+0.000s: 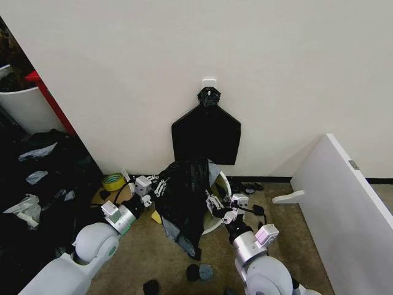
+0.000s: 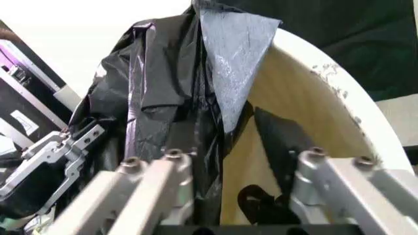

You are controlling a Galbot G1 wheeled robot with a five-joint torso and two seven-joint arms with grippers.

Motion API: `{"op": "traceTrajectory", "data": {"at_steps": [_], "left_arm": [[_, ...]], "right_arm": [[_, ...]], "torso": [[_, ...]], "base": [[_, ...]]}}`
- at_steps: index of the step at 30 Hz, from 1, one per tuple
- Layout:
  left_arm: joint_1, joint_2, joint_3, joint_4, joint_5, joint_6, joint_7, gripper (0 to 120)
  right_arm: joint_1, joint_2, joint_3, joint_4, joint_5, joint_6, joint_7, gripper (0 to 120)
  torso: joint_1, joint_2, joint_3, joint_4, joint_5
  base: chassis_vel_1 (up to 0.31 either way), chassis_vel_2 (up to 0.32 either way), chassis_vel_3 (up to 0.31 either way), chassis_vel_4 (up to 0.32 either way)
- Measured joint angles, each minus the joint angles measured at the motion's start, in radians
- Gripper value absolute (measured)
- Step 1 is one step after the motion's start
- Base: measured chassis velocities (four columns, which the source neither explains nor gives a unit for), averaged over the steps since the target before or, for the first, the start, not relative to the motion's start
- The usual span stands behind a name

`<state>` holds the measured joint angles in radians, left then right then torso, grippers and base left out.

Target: Place the garbage bag over the trash bin.

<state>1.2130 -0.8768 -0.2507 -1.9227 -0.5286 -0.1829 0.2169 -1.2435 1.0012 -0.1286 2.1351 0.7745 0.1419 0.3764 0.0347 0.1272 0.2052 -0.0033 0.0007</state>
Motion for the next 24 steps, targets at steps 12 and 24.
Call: {"op": "traceTrajectory", "data": {"at_steps": [12, 24], "left_arm": [[-0.003, 0.002, -0.001, -0.001, -0.002, 0.001, -0.002, 5], [-0.002, 0.006, -0.017, 0.02, -0.005, -0.006, -0.003, 5]], "right_arm": [[-0.002, -0.007, 0.02, -0.02, -0.018, 0.026, -0.036, 0], [-0.005, -0.044, 0.085, -0.07, -0.083, 0.074, -0.113, 0]], "torso": [[0.0, 0.0, 0.0, 0.0, 0.0001], [0.0, 0.0, 0.0, 0.0, 0.0]], "base": [[0.0, 0.0, 0.0, 0.0], [0.0, 0.0, 0.0, 0.0]]}}
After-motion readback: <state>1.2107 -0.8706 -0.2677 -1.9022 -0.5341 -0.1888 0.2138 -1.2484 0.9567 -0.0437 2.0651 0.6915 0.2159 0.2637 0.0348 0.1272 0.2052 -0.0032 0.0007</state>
